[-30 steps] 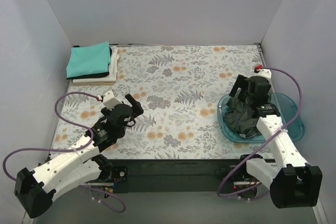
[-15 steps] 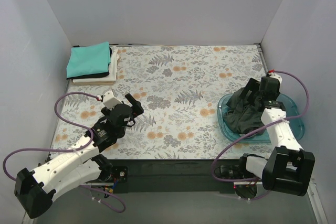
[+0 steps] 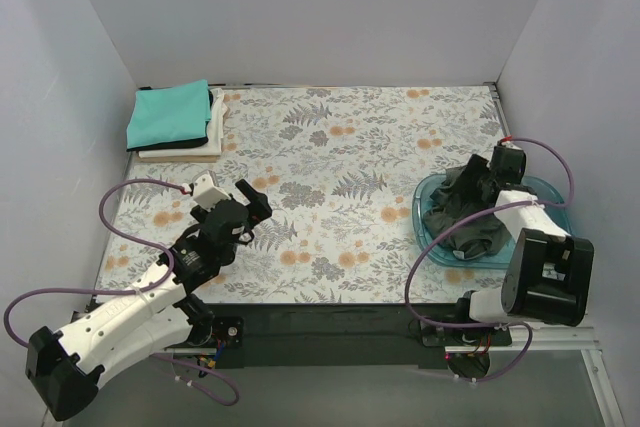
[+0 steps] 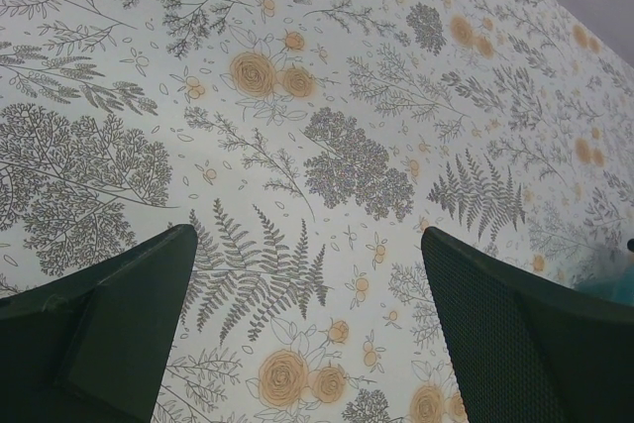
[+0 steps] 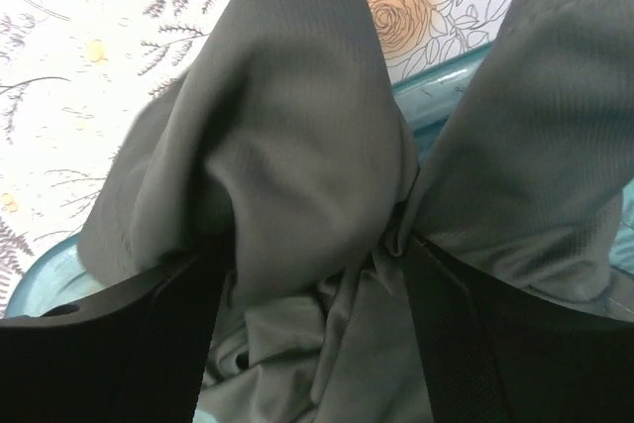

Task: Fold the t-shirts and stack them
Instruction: Grab the tshirt from the pile, then move the tshirt to the center of the board

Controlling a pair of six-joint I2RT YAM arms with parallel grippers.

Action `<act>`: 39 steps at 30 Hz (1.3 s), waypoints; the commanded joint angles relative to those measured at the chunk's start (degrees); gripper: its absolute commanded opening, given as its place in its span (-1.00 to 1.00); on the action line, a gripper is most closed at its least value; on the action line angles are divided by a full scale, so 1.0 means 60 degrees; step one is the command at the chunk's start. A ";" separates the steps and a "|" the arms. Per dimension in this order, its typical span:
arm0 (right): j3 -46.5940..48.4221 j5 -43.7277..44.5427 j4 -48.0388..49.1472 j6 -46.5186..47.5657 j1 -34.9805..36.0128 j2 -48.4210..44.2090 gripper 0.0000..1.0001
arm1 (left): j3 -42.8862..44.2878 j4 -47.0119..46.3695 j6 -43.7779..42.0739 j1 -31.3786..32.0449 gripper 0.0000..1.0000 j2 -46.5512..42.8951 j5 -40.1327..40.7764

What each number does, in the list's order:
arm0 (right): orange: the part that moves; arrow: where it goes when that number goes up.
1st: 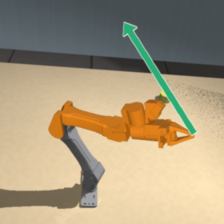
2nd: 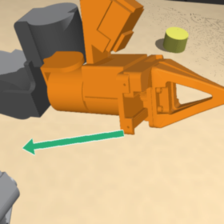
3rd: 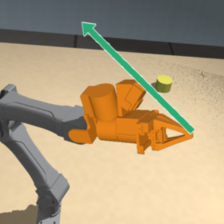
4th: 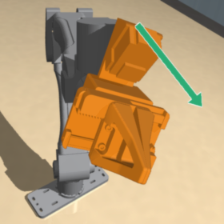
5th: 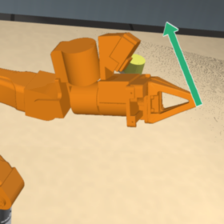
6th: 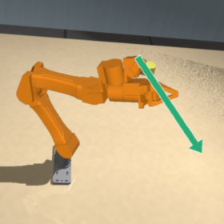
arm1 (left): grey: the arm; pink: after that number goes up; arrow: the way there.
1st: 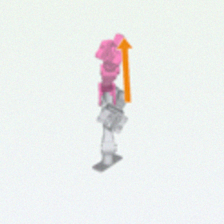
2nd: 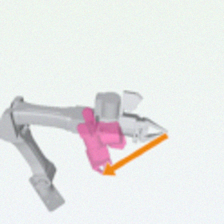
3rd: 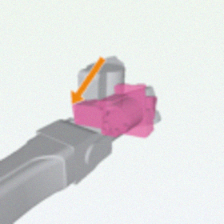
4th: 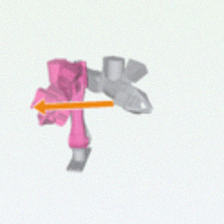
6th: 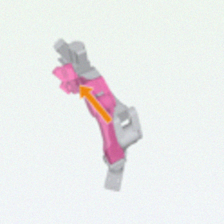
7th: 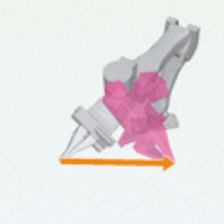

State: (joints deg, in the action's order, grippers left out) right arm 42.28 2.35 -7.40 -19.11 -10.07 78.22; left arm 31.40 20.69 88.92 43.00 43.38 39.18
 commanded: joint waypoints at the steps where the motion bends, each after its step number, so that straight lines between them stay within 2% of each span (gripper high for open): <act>1: 0.0014 -0.0274 0.0763 0.0153 -0.0051 0.0454 0.44 | -0.0077 -0.0020 0.0003 0.0054 0.93 0.0021 0.0238; 2: -0.0074 -0.0303 0.0880 0.0168 -0.0051 0.0542 0.17 | -0.0062 -0.0020 0.0032 0.0054 0.93 0.0051 0.0223; 3: -0.0147 -0.0318 0.0940 0.0168 -0.0051 0.0674 0.03 | -0.0048 -0.0020 0.0018 0.0054 0.93 0.0124 0.0223; 6: -0.0425 -0.0304 0.1072 0.0153 -0.0051 0.0690 -0.20 | -0.0018 0.0009 -0.0011 0.0054 0.93 0.0183 0.0252; 7: -0.0455 -0.0318 0.1057 0.0153 -0.0051 0.0632 -0.37 | -0.0018 -0.0005 0.0003 0.0054 0.93 0.0197 0.0296; 8: -0.0499 -0.0318 0.1057 0.0182 -0.0051 0.0530 -0.64 | -0.0004 0.0009 0.0018 0.0054 0.93 0.0227 0.0296; 10: -0.0587 -0.0318 0.1043 0.0168 -0.0051 0.0033 -0.96 | 0.0026 0.0009 0.0004 0.0054 0.93 0.0300 0.0296; 15: -0.0441 -0.1341 0.0736 0.0197 -0.0036 -0.2002 -0.97 | 0.0011 -0.0005 0.0033 0.0054 0.94 0.0256 0.0136; 20: 0.0671 -0.2411 -0.0055 0.0519 -0.0051 -0.3730 -0.97 | -0.0047 -0.0049 0.0033 0.0054 0.94 0.0081 0.0062; 24: 0.1754 -0.3698 -0.0041 0.0579 -0.0007 -0.4349 -0.97 | -0.0121 -0.0313 -0.0055 0.0054 0.94 -0.0022 -0.0026; 28: 0.3219 -0.4156 -0.0187 0.0709 0.0387 -0.4145 -0.97 | -0.0121 -0.0342 -0.0040 0.0054 0.94 -0.0037 -0.0128; 31: 0.4346 -0.4405 -0.0217 0.0841 0.1279 -0.3619 -0.97 | -0.0106 -0.0328 -0.0128 0.0054 0.94 -0.0080 -0.0172; 35: 0.5768 -0.3660 -0.0422 0.1485 0.3852 -0.2464 -0.97 | -0.0165 -0.0430 -0.0128 0.0054 0.94 -0.0198 -0.0289; 39: 0.7101 -0.3469 -0.0408 0.1603 0.5249 -0.1451 -0.97 | -0.0135 -0.0284 -0.0100 0.0054 0.94 -0.0373 -0.0289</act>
State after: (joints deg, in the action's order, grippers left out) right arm 79.33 -19.68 -10.76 -11.68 16.58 66.50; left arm 31.22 18.87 88.66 43.00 42.65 37.01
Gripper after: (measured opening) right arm 0.042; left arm 0.967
